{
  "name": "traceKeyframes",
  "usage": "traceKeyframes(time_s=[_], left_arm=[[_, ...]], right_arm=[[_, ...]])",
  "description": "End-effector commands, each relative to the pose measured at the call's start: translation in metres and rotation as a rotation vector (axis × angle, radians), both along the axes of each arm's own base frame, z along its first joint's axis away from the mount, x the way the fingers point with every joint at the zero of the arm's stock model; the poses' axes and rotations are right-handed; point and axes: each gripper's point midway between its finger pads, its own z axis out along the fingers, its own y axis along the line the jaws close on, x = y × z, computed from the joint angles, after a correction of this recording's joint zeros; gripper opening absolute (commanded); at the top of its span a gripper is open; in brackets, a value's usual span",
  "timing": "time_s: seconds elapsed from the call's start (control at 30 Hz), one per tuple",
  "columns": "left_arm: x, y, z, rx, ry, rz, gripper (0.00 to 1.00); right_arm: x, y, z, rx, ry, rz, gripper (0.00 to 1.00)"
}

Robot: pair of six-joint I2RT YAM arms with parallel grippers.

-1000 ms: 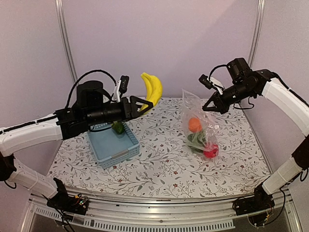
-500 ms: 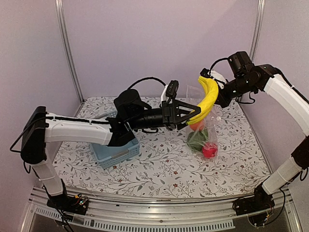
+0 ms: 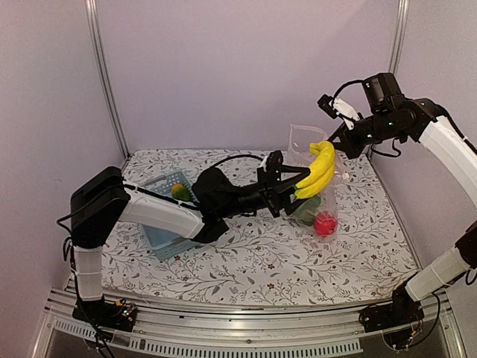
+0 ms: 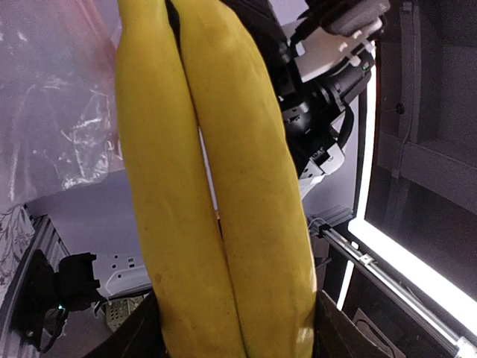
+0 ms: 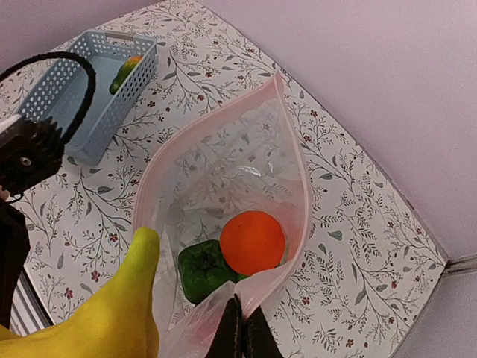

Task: Place the food in the zip-top bag and seal the zipper
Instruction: Place the fake fruit in the zipper food storage bag.

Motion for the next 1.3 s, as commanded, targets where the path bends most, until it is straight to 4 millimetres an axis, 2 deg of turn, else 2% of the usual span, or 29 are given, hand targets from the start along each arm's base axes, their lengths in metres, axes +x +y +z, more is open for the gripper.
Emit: traceKeyframes(time_s=[0.0,0.2,0.37,0.47,0.67,0.83,0.97,1.0,1.03,1.07,1.27], left_arm=[[0.010,0.005,0.001,-0.106,0.132,-0.028,0.23],[0.035,0.012,-0.017,-0.122,0.280,0.023,0.23],[0.051,0.015,-0.022,-0.138,0.364,0.064,0.28],[0.057,0.008,-0.018,-0.145,0.368,0.053,0.30],[0.045,-0.007,0.010,-0.187,0.311,-0.024,0.30],[0.042,0.006,0.014,-0.194,0.284,-0.006,0.28],[0.047,0.020,0.005,-0.093,0.222,0.056,0.26],[0.046,0.025,0.009,-0.059,0.167,0.078,0.26],[0.051,0.027,-0.002,-0.004,0.164,0.104,0.26],[0.051,0.032,-0.001,0.044,0.113,0.133,0.26],[0.064,0.037,-0.053,0.535,-0.125,0.219,0.26]], right_arm=[[-0.007,0.000,0.030,0.038,-0.111,0.025,0.00],[-0.037,0.003,0.029,0.041,-0.136,0.158,0.00],[-0.072,0.016,0.021,0.056,-0.109,0.295,0.00],[-0.080,0.022,0.012,0.054,-0.081,0.323,0.00],[-0.064,0.018,-0.003,0.012,-0.058,0.251,0.00],[-0.056,0.010,-0.006,-0.028,-0.084,0.201,0.00],[-0.042,0.000,-0.010,-0.089,-0.126,0.140,0.00],[-0.036,-0.003,-0.010,-0.110,-0.144,0.120,0.00],[-0.029,-0.006,-0.010,-0.130,-0.157,0.097,0.00],[-0.022,-0.008,-0.012,-0.151,-0.165,0.078,0.00],[0.006,-0.005,-0.001,-0.193,-0.245,0.041,0.00]])
